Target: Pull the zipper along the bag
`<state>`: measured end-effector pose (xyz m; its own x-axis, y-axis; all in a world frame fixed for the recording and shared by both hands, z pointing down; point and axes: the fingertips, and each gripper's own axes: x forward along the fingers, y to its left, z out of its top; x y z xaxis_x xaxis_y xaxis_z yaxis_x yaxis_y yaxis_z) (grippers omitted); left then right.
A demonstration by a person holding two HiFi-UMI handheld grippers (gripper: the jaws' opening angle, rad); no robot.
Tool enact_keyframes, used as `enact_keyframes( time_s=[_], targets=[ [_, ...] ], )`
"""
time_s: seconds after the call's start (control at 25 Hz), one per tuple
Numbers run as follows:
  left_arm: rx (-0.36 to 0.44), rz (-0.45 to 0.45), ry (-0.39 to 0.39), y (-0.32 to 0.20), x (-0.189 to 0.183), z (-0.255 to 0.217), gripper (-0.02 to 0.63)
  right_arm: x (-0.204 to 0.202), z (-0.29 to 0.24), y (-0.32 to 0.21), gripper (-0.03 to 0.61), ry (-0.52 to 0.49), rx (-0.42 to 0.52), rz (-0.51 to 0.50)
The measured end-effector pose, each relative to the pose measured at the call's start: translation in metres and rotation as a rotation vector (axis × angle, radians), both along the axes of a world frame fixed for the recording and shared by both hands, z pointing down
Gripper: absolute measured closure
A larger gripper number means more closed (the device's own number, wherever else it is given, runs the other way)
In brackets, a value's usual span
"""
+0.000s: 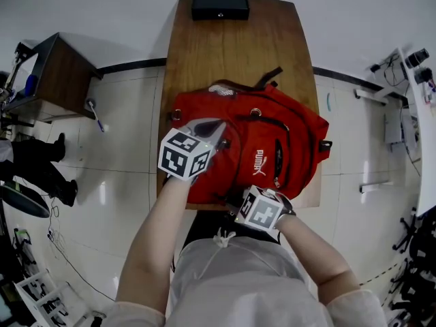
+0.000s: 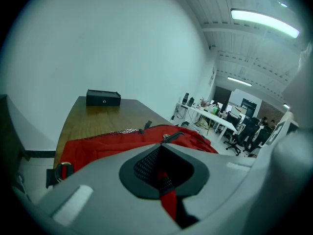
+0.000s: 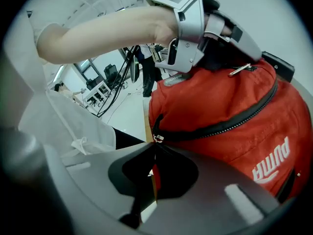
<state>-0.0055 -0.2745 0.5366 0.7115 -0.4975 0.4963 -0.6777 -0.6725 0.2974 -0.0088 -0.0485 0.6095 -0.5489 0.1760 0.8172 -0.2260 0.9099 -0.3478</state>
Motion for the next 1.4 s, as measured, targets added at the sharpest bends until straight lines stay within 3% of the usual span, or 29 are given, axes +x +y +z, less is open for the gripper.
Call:
enact_keyframes(
  time_s=[0.16, 0.4, 0.64, 0.76, 0.8, 0.84, 0.96, 1.24, 1.4],
  targets=[
    [0.014, 0.000, 0.002, 0.001, -0.001, 0.000, 0.607, -0.008, 0.005, 0.003, 0.566, 0.032, -0.015, -0.026],
    [0.024, -0.002, 0.004, 0.001, -0.003, -0.001, 0.607, -0.016, 0.007, 0.001, 0.565, 0.041, -0.089, 0.064],
    [0.020, -0.036, 0.005, 0.009, -0.007, -0.003, 0.607, -0.006, 0.006, -0.004, 0.560, -0.050, -0.123, 0.243],
    [0.046, -0.052, 0.037, 0.026, -0.015, -0.018, 0.607, 0.013, -0.002, -0.010, 0.513, -0.087, -0.098, 0.316],
    [0.062, -0.064, 0.058, 0.033, -0.017, -0.025, 0.607, 0.019, -0.008, -0.014, 0.465, -0.111, -0.082, 0.342],
    [0.081, -0.080, 0.080, 0.042, -0.019, -0.034, 0.607, 0.025, -0.017, -0.020, 0.453, -0.146, -0.059, 0.378],
    [0.148, -0.132, 0.139, 0.075, -0.016, -0.057, 0.607, 0.047, -0.054, -0.048, 0.574, -0.265, 0.077, 0.499],
    [0.331, -0.160, 0.203, 0.150, 0.006, -0.124, 0.607, 0.088, -0.167, -0.069, 0.574, -0.499, 0.486, 0.589],
    [0.409, -0.134, 0.219, 0.184, 0.009, -0.157, 0.607, 0.098, -0.211, -0.048, 0.574, -0.575, 0.640, 0.602]
  ],
)
